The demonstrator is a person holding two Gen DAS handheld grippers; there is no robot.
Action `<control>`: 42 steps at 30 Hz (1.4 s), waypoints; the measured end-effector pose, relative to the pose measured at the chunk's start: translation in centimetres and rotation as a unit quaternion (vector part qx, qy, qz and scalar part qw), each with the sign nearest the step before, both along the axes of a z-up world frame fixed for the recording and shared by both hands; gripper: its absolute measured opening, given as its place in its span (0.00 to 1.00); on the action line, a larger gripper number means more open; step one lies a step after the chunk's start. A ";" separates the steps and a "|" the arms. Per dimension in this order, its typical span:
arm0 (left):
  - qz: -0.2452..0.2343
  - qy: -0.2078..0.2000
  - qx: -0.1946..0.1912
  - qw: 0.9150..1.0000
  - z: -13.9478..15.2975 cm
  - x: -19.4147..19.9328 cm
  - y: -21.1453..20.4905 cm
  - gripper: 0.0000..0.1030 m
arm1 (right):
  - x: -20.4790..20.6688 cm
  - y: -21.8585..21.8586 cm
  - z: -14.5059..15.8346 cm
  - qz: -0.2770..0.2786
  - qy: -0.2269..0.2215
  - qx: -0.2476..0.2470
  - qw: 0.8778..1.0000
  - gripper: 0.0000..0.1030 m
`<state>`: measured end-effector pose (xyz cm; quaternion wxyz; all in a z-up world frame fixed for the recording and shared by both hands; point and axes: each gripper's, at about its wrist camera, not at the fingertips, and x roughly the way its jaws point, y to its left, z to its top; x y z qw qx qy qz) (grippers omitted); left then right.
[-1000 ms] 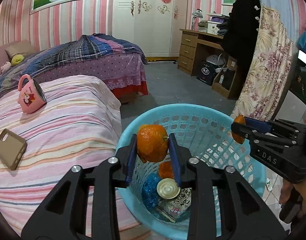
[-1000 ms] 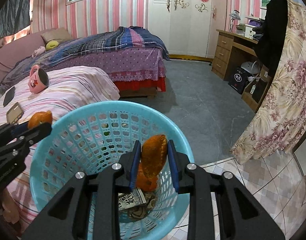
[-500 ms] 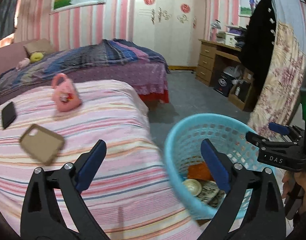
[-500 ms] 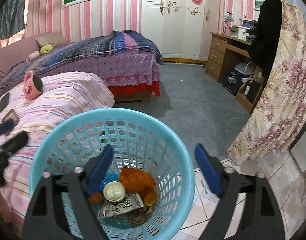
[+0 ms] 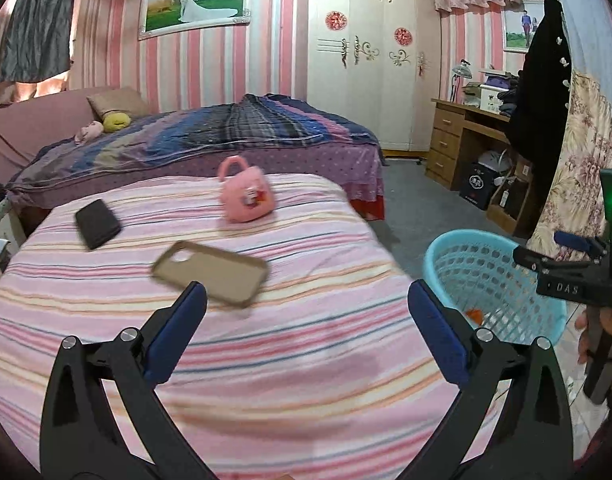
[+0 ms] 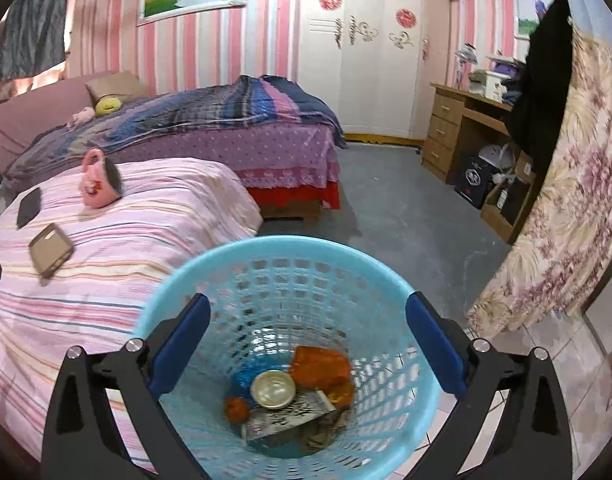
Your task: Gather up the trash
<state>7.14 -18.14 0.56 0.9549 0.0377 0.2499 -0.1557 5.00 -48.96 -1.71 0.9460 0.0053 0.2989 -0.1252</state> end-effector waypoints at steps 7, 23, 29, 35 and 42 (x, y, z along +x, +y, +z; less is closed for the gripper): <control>0.015 0.005 0.014 1.000 -0.8 -2.4 5.9 0.95 | -1.1 5.6 0.9 0.028 -0.003 0.003 1.000 0.94; 0.061 -0.004 -0.006 0.998 -2.1 -6.2 13.4 0.95 | -5.3 14.8 0.1 0.067 -0.040 -0.010 0.997 0.96; 0.077 -0.019 -0.018 0.997 -2.0 -6.3 15.0 0.95 | -6.0 18.6 -0.9 0.078 -0.057 -0.009 0.995 0.96; 0.087 -0.018 -0.024 0.996 -2.1 -5.6 15.5 0.95 | -5.7 21.0 -0.3 0.086 -0.067 -0.029 0.994 0.96; 0.085 -0.017 -0.017 0.996 -2.3 -5.2 15.0 0.95 | -5.9 22.1 0.5 0.082 -0.071 -0.026 0.994 0.96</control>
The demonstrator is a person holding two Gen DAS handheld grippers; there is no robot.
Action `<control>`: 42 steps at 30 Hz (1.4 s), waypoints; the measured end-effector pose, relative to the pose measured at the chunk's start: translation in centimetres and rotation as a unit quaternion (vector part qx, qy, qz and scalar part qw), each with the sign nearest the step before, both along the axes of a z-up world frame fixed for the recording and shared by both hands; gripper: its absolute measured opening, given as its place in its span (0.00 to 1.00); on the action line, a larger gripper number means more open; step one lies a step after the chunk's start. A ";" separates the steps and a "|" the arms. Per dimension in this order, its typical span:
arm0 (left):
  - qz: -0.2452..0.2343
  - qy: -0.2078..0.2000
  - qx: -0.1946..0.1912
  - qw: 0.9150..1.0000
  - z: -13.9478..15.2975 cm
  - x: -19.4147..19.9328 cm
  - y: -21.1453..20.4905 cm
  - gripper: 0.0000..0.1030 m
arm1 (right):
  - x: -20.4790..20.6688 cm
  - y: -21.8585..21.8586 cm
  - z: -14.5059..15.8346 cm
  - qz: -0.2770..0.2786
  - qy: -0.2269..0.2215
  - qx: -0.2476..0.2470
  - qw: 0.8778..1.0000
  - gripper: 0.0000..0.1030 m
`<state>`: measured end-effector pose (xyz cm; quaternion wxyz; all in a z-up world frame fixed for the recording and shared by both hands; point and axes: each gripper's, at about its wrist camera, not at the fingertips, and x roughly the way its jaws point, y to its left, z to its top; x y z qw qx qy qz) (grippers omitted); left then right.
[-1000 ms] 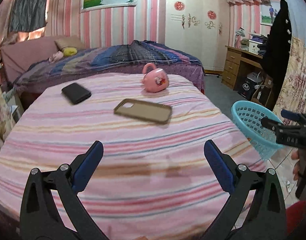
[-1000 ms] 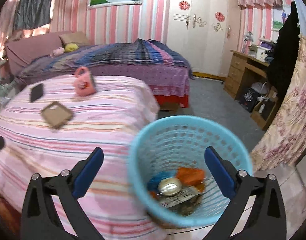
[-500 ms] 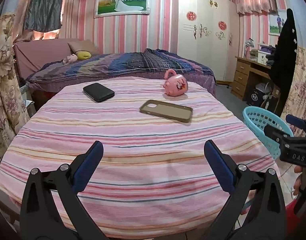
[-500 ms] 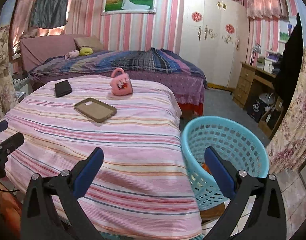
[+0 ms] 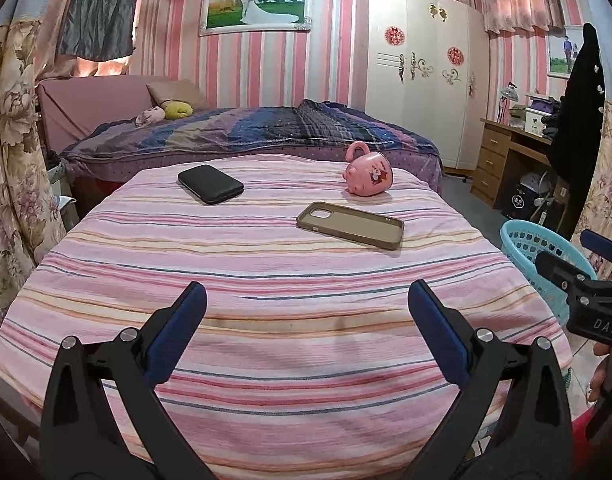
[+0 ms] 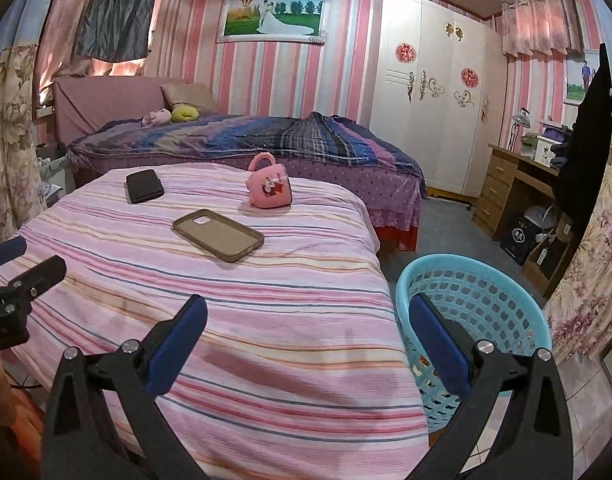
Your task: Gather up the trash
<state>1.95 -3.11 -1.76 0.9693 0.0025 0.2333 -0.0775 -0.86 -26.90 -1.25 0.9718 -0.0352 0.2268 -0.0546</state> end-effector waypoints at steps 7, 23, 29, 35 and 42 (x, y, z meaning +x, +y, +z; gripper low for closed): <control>-0.008 -0.007 -0.011 1.000 0.3 0.0 -0.4 0.95 | -0.3 0.5 0.2 -0.008 -0.012 -0.017 1.000 0.96; -0.017 -0.021 -0.009 1.000 0.7 -0.4 -1.5 0.95 | -0.6 -0.6 0.9 -0.013 -0.025 -0.014 0.999 0.96; -0.017 -0.020 -0.009 1.000 0.7 -0.4 -1.6 0.95 | -0.7 -0.6 0.9 -0.014 -0.026 -0.014 0.999 0.96; -0.015 -0.020 -0.005 1.000 0.8 -0.3 -1.6 0.95 | -0.6 -0.6 1.1 -0.012 -0.027 -0.014 0.999 0.96; -0.015 -0.019 -0.007 1.000 0.7 -0.3 -1.6 0.95 | -0.6 -0.6 1.5 -0.013 -0.026 -0.017 0.999 0.96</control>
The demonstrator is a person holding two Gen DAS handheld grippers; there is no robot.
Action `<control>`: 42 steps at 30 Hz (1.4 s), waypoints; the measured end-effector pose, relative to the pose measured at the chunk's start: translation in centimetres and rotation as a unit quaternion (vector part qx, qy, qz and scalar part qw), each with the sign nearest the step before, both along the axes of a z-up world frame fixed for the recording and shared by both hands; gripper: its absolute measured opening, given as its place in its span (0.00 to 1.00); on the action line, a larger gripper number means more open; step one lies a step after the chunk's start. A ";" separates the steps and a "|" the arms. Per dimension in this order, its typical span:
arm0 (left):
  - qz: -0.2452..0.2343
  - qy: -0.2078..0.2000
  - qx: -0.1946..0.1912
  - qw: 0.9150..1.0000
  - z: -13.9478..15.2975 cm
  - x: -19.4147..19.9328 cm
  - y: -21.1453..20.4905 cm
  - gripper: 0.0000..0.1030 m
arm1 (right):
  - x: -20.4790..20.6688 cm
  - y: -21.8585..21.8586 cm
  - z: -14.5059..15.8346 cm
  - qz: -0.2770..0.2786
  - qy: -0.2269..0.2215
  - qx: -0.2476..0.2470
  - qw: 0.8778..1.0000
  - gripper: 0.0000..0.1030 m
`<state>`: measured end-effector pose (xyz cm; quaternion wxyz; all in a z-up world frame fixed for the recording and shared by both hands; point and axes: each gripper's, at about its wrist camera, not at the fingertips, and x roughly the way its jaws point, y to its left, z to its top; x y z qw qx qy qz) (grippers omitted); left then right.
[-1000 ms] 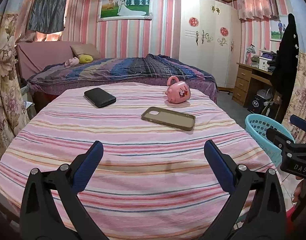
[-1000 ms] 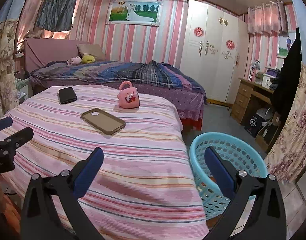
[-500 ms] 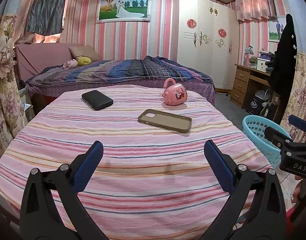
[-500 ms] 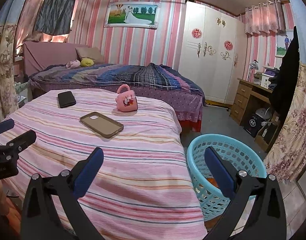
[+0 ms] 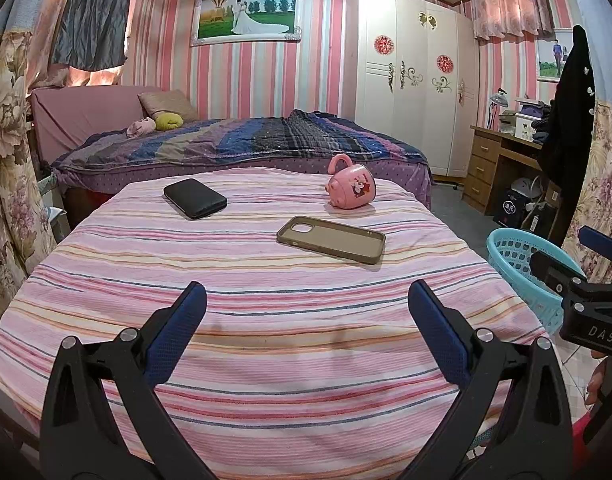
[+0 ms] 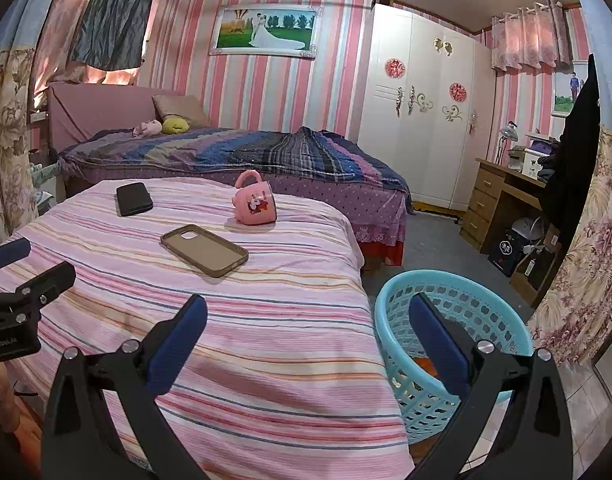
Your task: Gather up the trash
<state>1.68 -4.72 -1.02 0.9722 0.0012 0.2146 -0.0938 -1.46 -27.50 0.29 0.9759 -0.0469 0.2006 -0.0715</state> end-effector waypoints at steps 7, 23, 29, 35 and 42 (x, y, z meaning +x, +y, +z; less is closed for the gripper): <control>0.000 -0.002 0.002 1.000 -0.1 0.0 -0.1 0.95 | 0.0 -0.1 0.0 0.000 0.001 0.000 1.000 0.96; 0.000 -0.001 0.002 1.000 -0.1 0.1 -0.2 0.95 | 0.0 -0.1 0.0 -0.001 0.000 -0.001 1.000 0.96; -0.001 0.000 0.002 1.000 -0.2 0.1 -0.2 0.95 | 0.0 -0.2 0.0 -0.001 0.000 -0.001 1.000 0.96; 0.000 0.000 0.001 1.000 -0.3 0.1 -0.2 0.95 | 0.0 -0.2 0.0 -0.001 0.000 -0.001 1.000 0.96; 0.000 -0.001 0.001 1.000 -0.3 0.1 -0.2 0.95 | 0.0 -0.2 -0.1 -0.001 0.000 0.000 1.000 0.96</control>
